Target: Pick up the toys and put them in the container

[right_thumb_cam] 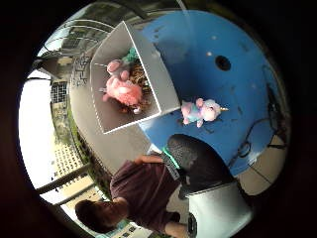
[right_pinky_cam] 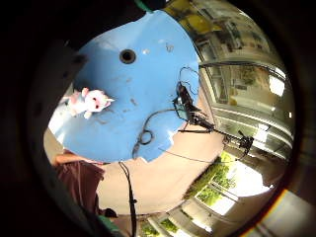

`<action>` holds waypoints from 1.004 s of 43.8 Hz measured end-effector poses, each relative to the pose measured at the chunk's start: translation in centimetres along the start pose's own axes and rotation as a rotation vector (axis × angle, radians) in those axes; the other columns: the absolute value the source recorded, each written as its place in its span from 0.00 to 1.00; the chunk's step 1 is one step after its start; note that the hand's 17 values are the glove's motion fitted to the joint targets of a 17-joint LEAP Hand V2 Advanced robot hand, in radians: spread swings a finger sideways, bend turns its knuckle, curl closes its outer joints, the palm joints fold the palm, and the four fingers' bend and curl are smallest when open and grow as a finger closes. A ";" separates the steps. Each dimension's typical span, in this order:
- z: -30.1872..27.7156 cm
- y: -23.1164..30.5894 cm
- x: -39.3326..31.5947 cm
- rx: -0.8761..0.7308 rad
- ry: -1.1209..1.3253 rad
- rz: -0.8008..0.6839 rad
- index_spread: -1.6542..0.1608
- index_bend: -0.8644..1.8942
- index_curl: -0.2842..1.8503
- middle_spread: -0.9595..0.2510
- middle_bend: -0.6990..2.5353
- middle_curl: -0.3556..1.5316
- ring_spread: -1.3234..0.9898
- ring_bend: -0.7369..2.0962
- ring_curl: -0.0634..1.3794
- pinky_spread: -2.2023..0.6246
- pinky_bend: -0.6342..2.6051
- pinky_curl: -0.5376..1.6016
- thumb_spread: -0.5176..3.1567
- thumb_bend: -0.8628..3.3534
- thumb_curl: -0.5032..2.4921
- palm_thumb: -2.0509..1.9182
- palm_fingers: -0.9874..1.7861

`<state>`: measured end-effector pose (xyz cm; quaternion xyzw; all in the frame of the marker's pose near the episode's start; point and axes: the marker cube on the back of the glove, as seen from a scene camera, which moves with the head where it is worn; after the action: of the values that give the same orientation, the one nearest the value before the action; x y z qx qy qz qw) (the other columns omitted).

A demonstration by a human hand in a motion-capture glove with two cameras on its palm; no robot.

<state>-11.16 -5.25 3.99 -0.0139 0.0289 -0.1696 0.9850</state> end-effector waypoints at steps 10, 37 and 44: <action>13.3 -2.9 0.0 -0.141 -0.100 -0.065 0.82 0.33 0.18 0.81 0.26 0.34 0.57 0.39 0.30 0.79 0.45 0.41 0.46 0.20 0.30 0.53 0.25; 24.5 -4.9 -4.9 0.226 -0.232 -0.110 0.84 0.51 0.27 0.59 0.46 0.46 0.42 0.57 0.40 0.64 0.42 0.40 0.52 0.29 0.33 0.70 0.85; 23.2 -4.5 -3.7 0.102 -0.308 -0.093 0.90 0.64 0.34 0.63 0.53 0.51 0.44 0.67 0.47 0.63 0.45 0.43 0.55 0.32 0.35 0.74 0.93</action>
<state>-14.73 -7.79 27.51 0.0092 -0.1318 -0.2121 0.9683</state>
